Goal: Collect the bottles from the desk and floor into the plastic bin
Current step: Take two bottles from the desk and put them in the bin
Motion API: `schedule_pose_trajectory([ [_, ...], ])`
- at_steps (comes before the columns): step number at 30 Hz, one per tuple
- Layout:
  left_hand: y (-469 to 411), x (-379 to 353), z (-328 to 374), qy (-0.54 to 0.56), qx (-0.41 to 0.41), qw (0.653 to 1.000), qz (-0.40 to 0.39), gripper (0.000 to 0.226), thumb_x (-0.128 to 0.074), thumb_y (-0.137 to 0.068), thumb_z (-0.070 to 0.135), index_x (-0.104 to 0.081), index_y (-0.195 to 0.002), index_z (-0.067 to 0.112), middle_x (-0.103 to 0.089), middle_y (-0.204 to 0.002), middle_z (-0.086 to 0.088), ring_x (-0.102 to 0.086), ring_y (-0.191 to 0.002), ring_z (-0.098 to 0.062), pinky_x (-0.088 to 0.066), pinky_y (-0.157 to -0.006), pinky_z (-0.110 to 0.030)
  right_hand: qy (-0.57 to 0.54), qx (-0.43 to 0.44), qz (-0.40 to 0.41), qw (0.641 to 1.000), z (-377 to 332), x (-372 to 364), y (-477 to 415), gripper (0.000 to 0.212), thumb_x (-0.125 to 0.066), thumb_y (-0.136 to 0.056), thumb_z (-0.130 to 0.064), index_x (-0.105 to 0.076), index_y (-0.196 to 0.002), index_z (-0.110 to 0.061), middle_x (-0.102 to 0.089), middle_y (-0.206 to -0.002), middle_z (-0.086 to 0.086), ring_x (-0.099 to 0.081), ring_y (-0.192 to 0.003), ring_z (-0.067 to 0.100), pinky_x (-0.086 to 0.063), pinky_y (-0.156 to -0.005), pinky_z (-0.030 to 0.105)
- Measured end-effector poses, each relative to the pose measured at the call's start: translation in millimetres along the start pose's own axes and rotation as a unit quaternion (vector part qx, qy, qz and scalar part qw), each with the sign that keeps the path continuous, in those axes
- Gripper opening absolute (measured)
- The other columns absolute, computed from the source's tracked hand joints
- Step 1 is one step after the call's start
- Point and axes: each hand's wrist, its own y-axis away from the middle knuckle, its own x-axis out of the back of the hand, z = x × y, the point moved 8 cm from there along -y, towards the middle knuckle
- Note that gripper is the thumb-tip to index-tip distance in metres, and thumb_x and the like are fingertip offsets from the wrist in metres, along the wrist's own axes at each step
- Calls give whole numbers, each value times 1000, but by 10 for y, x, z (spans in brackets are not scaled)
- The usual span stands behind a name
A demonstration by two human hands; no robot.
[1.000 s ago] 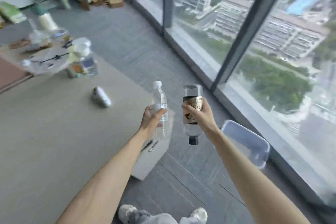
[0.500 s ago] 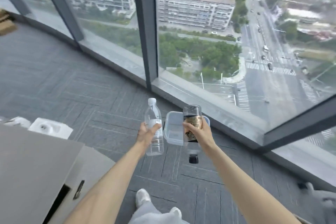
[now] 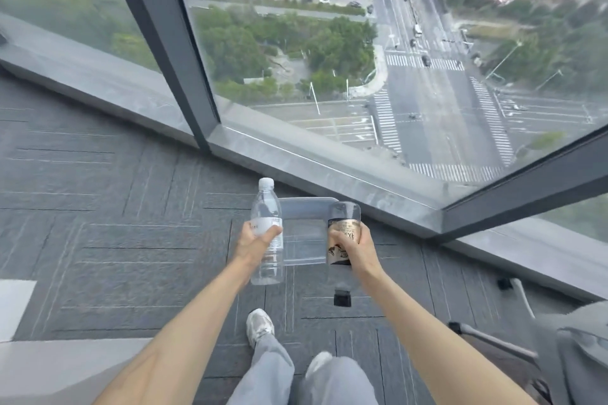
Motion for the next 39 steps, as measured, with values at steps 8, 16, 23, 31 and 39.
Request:
schedule_pose_trajectory([
  [8,-1067,-13,-359,-56,56,997,23,48,-67,-85,35,-43,-123,16,-58,-101,1,-55,-82,-9,-42,-62,-26,134,-61,11,989,457,-241,-1313,103,-69,-69,-60,-18,-154,-33,-54,-137,2,-53,-125,26,-44,-106,48],
  [16,-1804,-251,-629,-75,74,994,29,48,-66,-85,36,-41,-122,18,-55,-96,6,-55,-79,-6,-38,-58,-24,211,-70,-4,975,720,-539,-2252,100,-68,-82,-54,-11,-158,-25,-31,-160,4,-28,-147,30,-27,-117,46],
  [23,-2364,-366,-997,-86,87,992,34,45,-65,-85,37,-41,-118,19,-54,-92,6,-54,-76,-8,-40,-58,-26,243,-70,-1,967,1226,-698,-2791,102,-65,-82,-59,-5,-159,-27,-30,-160,10,-29,-146,33,-28,-117,52],
  [31,-2458,-430,-1157,-78,90,992,40,47,-65,-86,36,-38,-120,17,-51,-93,5,-51,-76,-7,-35,-56,-25,182,-34,28,982,1236,-577,-2628,62,-57,-93,-37,-39,-151,-24,-48,-149,2,-47,-136,19,-36,-114,43],
  [39,-2064,-545,-1133,-51,88,995,22,52,-67,-84,40,-42,-125,20,-59,-102,0,-58,-78,-10,-42,-57,-22,62,-22,77,995,854,-375,-2045,44,-58,-96,-23,-54,-140,-17,-63,-134,-1,-58,-121,10,-41,-111,32],
])
